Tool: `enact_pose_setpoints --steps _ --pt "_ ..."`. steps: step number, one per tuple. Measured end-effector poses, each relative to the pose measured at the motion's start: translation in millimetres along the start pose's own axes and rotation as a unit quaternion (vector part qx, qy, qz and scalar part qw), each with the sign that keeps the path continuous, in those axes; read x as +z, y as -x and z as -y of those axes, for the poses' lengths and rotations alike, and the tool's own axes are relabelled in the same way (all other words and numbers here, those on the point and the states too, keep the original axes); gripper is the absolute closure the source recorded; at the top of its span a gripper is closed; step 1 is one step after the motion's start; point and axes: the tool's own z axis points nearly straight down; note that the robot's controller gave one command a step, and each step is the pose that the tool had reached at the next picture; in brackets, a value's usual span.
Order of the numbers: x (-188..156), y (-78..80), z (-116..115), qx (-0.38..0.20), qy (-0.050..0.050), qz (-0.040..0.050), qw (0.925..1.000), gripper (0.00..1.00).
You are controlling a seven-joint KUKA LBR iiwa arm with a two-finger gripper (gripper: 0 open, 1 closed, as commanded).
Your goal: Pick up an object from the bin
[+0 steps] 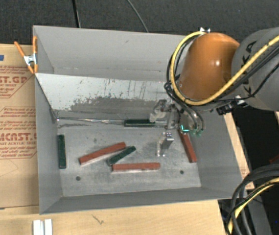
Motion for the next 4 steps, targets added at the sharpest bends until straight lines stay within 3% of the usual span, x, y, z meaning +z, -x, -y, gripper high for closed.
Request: enact_pose_setpoints --steps 1,2,3,4 --pt "42.0 1.4 -4.3 -0.005 0.000 0.0043 1.0000 0.00" --pt "101.3 -10.3 -11.4 -0.054 0.000 0.0013 0.9986 0.00" --pt "136.0 13.9 -34.4 -0.097 0.000 0.0121 0.9952 1.00" --pt "136.0 13.9 -34.4 -0.097 0.000 0.0121 0.9952 1.00"
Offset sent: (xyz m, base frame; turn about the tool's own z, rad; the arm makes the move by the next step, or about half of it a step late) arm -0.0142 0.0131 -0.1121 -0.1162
